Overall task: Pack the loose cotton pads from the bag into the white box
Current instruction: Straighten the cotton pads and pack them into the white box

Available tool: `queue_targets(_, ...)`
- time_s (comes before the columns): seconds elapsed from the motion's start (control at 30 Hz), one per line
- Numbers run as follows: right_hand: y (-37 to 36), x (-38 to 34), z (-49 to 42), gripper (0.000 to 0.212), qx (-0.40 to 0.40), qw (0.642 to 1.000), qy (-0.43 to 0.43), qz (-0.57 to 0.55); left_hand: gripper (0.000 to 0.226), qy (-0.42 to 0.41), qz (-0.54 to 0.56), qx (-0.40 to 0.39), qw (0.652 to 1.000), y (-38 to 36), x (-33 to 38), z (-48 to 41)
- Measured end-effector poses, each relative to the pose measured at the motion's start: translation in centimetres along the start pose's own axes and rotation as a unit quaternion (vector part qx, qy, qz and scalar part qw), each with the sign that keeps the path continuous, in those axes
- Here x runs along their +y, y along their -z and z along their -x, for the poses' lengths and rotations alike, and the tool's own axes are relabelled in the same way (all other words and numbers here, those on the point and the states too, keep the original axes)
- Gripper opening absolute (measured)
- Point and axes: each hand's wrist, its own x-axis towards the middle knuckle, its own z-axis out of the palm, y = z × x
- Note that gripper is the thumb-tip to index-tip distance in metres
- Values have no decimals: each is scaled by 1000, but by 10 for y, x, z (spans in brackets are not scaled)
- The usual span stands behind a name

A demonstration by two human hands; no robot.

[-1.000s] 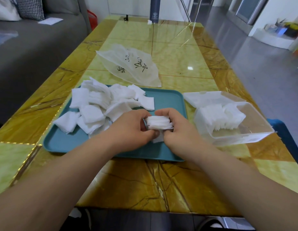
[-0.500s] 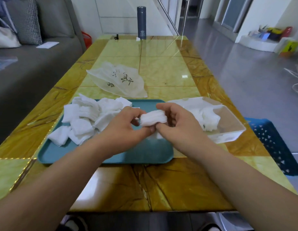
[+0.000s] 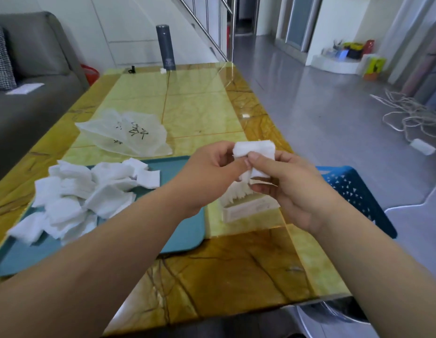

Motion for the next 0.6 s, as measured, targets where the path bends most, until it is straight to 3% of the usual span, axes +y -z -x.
queue_targets(0.13,17,2,-14,27,167,981,45,89,15,-15,-116,47,992,-17,-5,-35)
queue_targets(0.23,26,2,-22,34,273,931,85,225,22,-75,-306,-16,949,-22,-10,-58)
queue_targets(0.33,32,4,-27,38,280,906,60,311,30,-114,-451,-127,876,-34,-6,-73)
queue_targets(0.43,34,7,-29,19,276,880,38,385,11,-121,-550,-181,806,-44,-3,-82)
queue_targets(0.6,27,12,-34,20,250,840,65,478,15,-128,-590,-205,770,-36,-11,-86)
